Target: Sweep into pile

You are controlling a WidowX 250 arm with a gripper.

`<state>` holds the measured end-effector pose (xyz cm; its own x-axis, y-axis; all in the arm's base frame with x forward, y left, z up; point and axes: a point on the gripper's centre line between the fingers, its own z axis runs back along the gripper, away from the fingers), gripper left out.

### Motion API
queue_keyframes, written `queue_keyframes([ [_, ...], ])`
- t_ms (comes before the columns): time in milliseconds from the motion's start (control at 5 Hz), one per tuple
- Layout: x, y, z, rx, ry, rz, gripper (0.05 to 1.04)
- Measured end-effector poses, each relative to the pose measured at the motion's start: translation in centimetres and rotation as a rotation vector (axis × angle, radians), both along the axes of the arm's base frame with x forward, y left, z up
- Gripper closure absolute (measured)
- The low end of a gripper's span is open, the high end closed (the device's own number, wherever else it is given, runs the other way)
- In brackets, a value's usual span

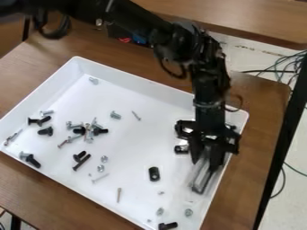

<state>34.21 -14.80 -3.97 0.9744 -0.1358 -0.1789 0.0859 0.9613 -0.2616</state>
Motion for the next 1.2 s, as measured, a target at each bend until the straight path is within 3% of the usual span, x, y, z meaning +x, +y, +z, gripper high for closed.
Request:
queue_keyframes([
  [200,0.8,2.2,-0.5,-0.064,-0.025,0.157,0.731],
  [400,1.4,4.2,-0.7,-0.109,-0.03,0.196,0.731],
  [600,2.5,8.1,-0.8,-0.104,-0.048,0.298,0.731],
  [1000,-0.5,19.1,-0.9,-0.008,-0.054,0.497,0.731],
  [1200,-1.9,23.2,-0.9,0.028,-0.04,0.531,0.731],
])
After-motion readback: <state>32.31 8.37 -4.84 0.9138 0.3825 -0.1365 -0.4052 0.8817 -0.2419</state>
